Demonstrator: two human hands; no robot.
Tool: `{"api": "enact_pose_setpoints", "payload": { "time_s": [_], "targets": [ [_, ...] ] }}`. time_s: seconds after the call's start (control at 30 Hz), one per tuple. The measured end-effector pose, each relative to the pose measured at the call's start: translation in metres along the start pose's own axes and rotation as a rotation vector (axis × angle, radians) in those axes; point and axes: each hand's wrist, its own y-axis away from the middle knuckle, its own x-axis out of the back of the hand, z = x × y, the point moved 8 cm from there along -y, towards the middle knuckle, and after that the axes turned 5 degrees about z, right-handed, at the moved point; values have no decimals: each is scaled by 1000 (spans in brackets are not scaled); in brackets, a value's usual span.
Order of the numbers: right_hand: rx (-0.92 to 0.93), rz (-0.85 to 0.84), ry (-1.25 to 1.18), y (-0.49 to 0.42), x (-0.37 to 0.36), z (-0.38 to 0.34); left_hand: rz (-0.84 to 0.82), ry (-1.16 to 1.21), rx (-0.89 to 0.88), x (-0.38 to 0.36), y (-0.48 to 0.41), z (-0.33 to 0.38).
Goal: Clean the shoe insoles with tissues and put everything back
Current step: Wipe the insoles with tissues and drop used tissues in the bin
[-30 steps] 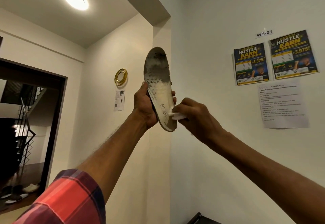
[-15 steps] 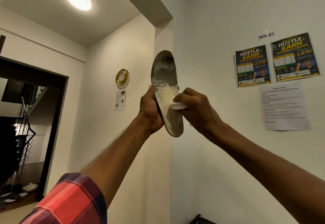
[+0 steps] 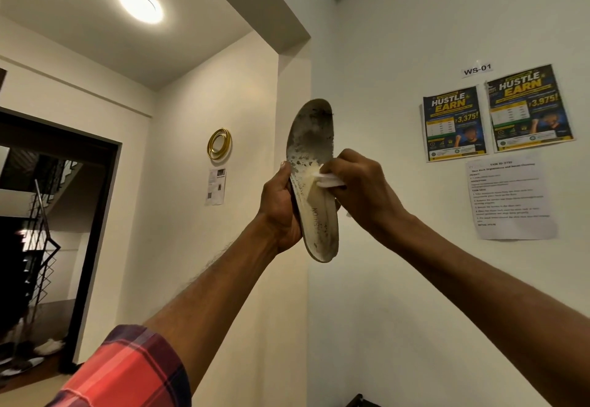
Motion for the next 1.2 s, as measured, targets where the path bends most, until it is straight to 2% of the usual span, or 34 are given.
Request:
{"api": "enact_pose_setpoints", "payload": {
  "time_s": [0.13,0.23,0.4,0.5,0.63,0.77,0.9,1.03,1.13,1.2],
  "targets": [
    [111,-88,37,1,-6,-9,-1,-4,0,-2,2,-2],
    [12,32,26,-7,9,9,-25,11,21,-5,4,-4],
    [112,-55,47,-7,2,0,-44,18,43,-5,4,-7],
    [-18,92,58,-16,16,21,-60,11,72,-7,6,-11],
    [90,-62,91,-11,3,10,-75,15,88,-12,9,-13],
    [-35,87,85,-20,22,28,-99,13,123,-15,12,-16],
    [75,-42,105,-15,11,19,-117,8,138,-16,15,-18],
    [-53,122,89,-24,31,40,-158,36,179,-20,17,-24],
    [33,20,82,-20,19,29,-164,26,182,-21,17,-26],
    [39,59,92,-23,25,32,-181,30,184,-21,18,-26]
  ]
}}
